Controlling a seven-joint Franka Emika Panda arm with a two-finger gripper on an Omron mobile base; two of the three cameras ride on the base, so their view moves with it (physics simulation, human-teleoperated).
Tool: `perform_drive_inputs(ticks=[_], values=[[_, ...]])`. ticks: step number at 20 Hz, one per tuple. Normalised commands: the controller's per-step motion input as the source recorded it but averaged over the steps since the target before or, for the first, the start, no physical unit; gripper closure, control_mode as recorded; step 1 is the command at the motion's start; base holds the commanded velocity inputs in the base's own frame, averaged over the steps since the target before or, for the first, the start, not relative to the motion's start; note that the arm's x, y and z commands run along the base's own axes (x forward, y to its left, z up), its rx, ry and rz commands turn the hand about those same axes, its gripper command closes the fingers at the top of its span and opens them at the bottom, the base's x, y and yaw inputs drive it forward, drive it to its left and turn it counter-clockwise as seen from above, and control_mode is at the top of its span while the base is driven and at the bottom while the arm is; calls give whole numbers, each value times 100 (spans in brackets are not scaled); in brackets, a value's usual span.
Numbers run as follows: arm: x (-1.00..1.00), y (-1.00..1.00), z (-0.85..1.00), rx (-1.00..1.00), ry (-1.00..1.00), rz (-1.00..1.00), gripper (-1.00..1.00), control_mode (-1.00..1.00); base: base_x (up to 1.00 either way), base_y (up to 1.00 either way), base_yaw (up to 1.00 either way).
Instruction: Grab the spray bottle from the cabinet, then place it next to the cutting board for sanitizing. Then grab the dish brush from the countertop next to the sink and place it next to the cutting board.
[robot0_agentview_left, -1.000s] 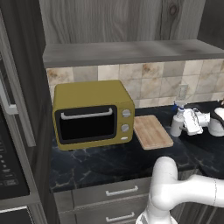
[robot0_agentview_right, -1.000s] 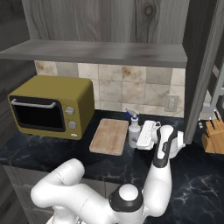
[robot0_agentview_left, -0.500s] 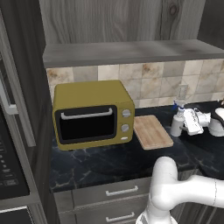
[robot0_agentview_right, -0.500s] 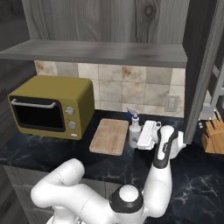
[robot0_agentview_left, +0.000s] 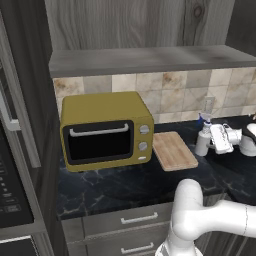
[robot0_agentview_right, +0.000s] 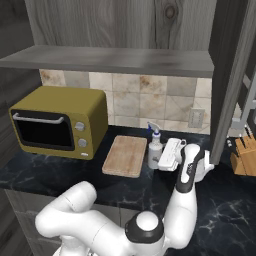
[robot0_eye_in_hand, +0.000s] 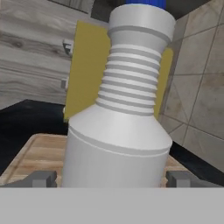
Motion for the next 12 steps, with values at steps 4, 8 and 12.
perform_drive_inputs(ticks=[4, 8, 12], values=[[6, -13, 0, 0, 0, -1, -100, -100, 0, 0, 0], [-3, -30, 0, 1, 0, 0, -100, -100, 0, 0, 0], [-5, -30, 0, 2, 0, -1, -100, -100, 0, 0, 0]])
